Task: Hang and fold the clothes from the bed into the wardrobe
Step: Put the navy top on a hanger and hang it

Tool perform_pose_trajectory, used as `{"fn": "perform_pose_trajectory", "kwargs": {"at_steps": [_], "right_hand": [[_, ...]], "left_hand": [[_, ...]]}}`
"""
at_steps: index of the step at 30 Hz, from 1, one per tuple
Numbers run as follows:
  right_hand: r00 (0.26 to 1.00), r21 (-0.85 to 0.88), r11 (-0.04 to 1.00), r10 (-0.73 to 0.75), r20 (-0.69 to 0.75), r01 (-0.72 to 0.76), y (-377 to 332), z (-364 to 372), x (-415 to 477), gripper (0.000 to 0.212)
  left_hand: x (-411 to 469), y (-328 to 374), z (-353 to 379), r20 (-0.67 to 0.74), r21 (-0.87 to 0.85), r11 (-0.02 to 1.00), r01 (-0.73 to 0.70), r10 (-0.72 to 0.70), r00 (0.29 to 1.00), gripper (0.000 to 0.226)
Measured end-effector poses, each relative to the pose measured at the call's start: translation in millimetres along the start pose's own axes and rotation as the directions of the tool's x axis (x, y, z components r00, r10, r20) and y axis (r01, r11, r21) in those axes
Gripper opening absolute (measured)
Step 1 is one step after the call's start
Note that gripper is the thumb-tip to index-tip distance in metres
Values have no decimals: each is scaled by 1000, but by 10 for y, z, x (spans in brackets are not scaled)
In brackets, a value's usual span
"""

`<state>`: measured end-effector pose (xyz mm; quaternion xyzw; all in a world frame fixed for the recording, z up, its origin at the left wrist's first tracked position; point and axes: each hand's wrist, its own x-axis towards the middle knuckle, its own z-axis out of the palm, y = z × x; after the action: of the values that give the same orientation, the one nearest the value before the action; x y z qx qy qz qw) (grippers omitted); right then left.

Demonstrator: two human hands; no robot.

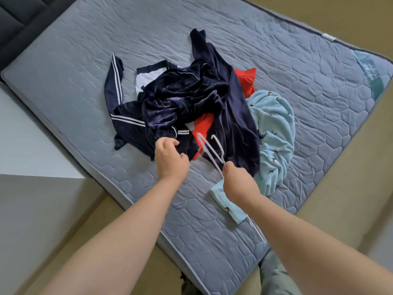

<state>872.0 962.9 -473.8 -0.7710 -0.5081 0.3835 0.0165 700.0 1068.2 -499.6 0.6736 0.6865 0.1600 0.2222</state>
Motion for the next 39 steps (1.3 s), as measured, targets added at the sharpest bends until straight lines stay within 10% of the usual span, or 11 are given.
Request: {"fn": "perform_pose_trajectory", "kwargs": {"at_steps": [4, 9, 17, 23, 32, 39], "right_hand": [[998, 186, 981, 52, -21, -47, 113, 159, 557, 15], [990, 362, 923, 138, 9, -132, 244, 351, 1125, 11], [983, 481, 859, 131, 129, -178, 431, 635, 1225, 6], [983, 447, 878, 126, 131, -172, 320, 665, 893, 8], [994, 402, 910, 108, 9, -102, -394, 163, -73, 23], [995, 488, 867, 89, 50, -102, -1008, 124, -1064, 32]], "left_hand": [[547, -496, 594, 191, 125, 904, 408, -425, 885, 41], [1184, -922, 1104, 276, 183, 804, 566, -594, 755, 62], [1632, -1499, 1458, 382, 81, 766, 638, -615, 690, 78], [982, -1396, 1363, 230, -303, 691, 656, -615, 754, 21], [-316, -389, -134, 510, -667, 312, 677, -472, 719, 48], [-1011, 1, -1635, 455, -727, 348, 593, -403, 794, 33]]}}
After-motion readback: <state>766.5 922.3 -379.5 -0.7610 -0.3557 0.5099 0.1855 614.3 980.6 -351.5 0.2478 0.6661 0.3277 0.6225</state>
